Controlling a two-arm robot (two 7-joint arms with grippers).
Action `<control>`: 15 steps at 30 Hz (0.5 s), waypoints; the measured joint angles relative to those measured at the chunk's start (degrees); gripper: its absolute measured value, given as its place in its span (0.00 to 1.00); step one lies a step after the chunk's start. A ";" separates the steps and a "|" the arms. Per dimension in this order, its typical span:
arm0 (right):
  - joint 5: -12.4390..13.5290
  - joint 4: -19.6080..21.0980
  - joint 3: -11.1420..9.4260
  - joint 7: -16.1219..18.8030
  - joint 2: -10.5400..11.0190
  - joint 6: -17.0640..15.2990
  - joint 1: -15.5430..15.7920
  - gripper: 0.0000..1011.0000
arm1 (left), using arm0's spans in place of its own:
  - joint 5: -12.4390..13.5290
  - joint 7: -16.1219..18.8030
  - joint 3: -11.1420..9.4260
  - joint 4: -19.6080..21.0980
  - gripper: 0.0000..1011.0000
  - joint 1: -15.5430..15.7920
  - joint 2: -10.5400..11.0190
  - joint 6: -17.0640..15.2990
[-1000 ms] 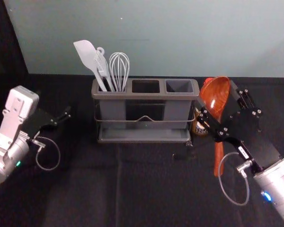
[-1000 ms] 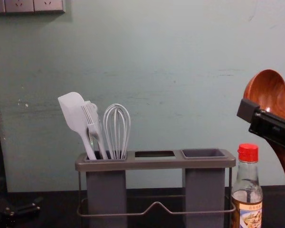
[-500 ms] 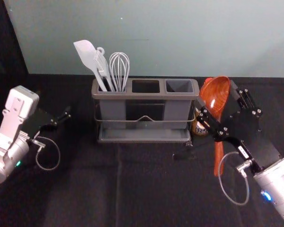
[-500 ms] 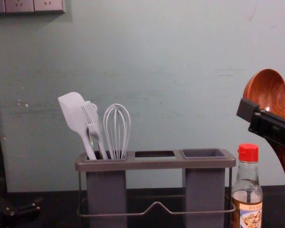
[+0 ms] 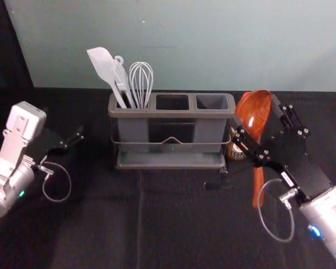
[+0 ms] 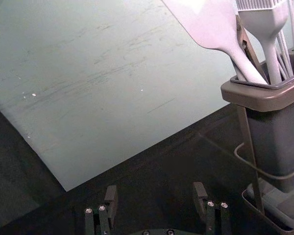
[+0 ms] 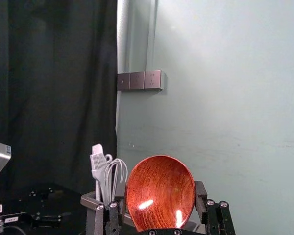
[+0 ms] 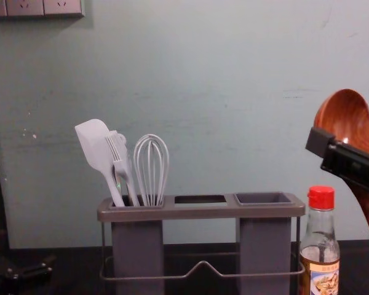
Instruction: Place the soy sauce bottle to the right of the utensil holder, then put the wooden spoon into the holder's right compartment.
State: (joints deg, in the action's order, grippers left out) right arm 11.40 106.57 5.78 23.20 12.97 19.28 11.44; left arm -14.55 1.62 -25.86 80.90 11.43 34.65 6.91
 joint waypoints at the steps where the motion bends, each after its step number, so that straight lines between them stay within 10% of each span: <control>1: 0.11 -0.09 0.11 -0.02 0.01 0.01 -0.25 0.83 | 0.00 0.00 0.00 0.00 0.99 0.00 0.00 0.00; 15: 3.14 -7.46 3.99 0.84 -0.76 -1.82 -15.61 0.83 | 0.00 0.00 0.00 0.00 0.99 0.00 0.00 0.00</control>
State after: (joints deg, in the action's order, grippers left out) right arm 14.54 99.11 9.77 24.04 12.21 17.46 -4.17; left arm -14.55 1.62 -25.86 80.90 11.43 34.64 6.91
